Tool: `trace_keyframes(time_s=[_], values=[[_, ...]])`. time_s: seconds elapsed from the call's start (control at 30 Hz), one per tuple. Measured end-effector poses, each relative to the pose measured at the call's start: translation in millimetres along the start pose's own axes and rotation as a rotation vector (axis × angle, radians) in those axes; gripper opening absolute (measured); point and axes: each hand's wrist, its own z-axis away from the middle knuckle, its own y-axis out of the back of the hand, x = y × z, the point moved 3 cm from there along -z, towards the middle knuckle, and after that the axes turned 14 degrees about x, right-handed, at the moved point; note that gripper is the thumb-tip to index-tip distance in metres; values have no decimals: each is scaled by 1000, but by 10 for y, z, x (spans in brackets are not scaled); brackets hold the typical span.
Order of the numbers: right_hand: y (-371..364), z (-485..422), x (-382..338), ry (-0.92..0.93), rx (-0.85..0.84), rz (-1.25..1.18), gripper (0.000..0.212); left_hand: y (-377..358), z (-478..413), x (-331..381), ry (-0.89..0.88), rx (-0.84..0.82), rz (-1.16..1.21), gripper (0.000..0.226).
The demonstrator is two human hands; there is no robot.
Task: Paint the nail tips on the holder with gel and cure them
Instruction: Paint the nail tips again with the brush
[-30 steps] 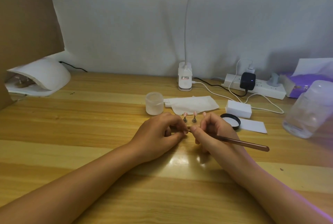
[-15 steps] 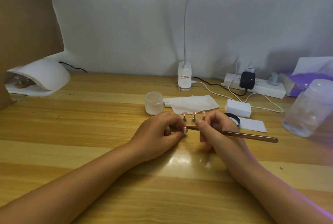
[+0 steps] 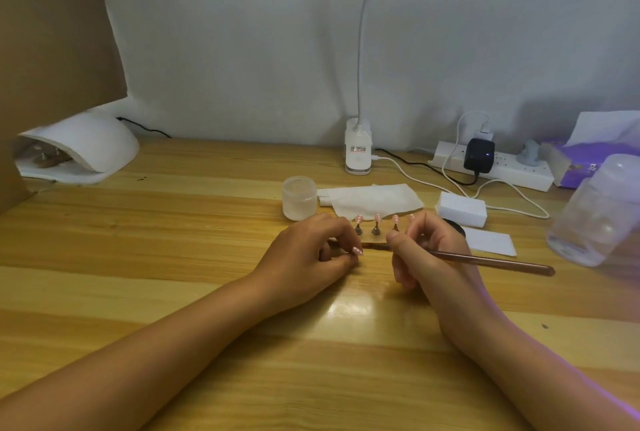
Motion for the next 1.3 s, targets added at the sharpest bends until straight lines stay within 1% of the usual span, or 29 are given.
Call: trace_keyframes(time_s=[0.1, 0.47, 0.63, 0.83, 1.0, 1.1, 1.3], values=[[-20, 5, -5, 7, -11, 30, 19, 5, 3, 1, -7, 4, 0, 16], [-66, 43, -46, 30, -84, 139, 21, -7, -2, -6, -27, 8, -9, 14], [-72, 44, -52, 26, -81, 168, 19, 4, 0, 10, -29, 4, -18, 22], [-58, 30, -37, -8, -53, 183, 15, 0, 0, 21, -31, -4, -37, 11], [-38, 20, -34, -4, -17, 185, 14, -1, 2, 18, -20, -10, -25, 11], [-24, 9, -33, -3, -9, 172, 16, 0, 3, 16, -20, -11, -20, 9], [-31, 22, -63, 6, -61, 128, 17, 1, 2, 14, -22, -6, -25, 16]])
